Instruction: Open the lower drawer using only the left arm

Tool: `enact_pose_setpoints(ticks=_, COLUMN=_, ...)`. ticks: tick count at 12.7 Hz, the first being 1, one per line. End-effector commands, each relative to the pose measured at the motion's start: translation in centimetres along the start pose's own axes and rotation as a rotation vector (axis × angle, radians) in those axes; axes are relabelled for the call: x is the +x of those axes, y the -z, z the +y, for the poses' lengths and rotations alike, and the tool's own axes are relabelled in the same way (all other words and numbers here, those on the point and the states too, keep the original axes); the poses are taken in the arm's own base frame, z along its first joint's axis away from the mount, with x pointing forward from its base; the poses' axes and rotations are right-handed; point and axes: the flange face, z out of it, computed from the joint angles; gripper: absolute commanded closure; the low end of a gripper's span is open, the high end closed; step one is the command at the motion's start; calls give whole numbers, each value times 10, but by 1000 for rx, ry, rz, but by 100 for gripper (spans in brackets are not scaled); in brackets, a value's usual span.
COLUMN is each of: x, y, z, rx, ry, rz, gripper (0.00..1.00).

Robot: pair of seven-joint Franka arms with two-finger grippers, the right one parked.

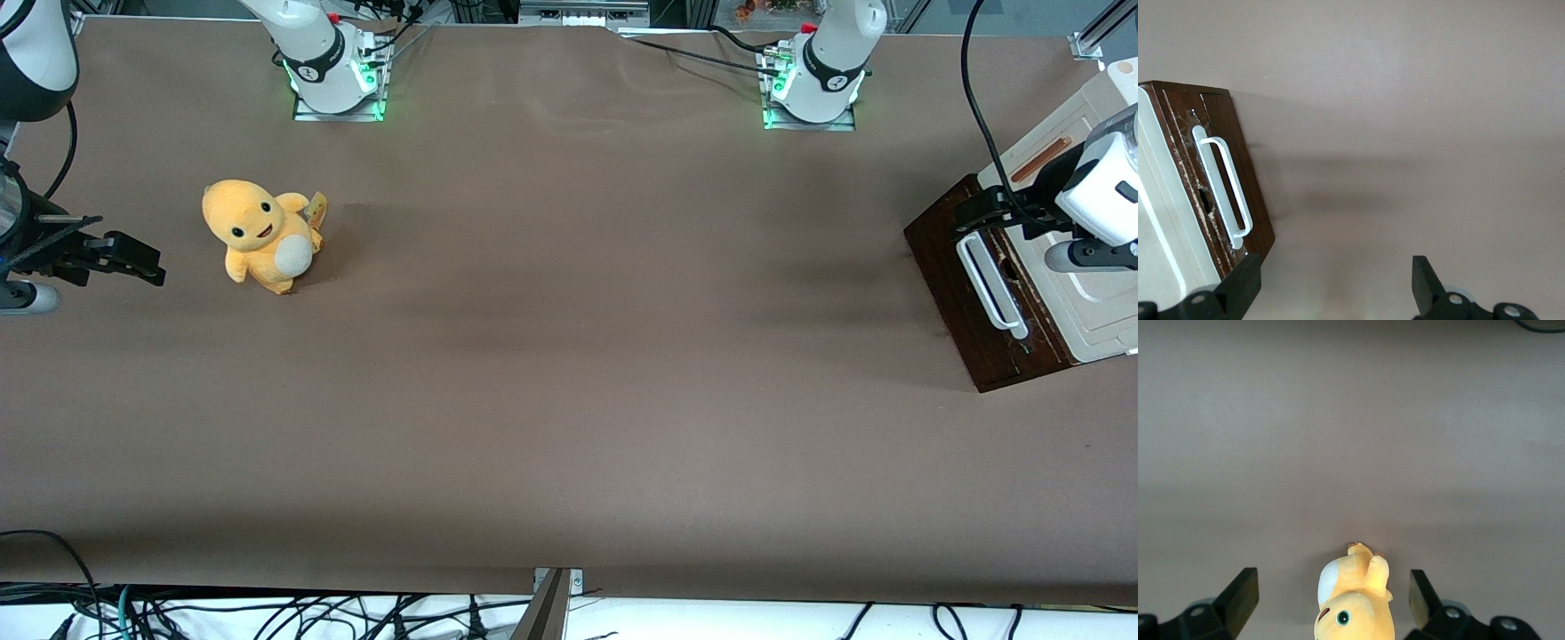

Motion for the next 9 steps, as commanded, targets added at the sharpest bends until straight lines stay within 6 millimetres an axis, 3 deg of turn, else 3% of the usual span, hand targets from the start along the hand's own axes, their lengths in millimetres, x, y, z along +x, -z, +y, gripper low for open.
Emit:
enact_pose_setpoints(ticks=1, x=3, y=-2, z=-2, rx=-16, ry=0, rz=-10, gripper=0)
enact_pose_setpoints(ticks=4, x=25, y=-40, z=-2, rx=-11, ry=88, rz=-81, gripper=0)
enact_pose_setpoints(ticks=6, x=47, y=-90, z=-1, rx=6, ry=129, rz=-169, gripper=0)
enact_pose_setpoints(ticks=9, x=64, y=-140, z=-10, rx=172, ry=130, rz=-236, gripper=0)
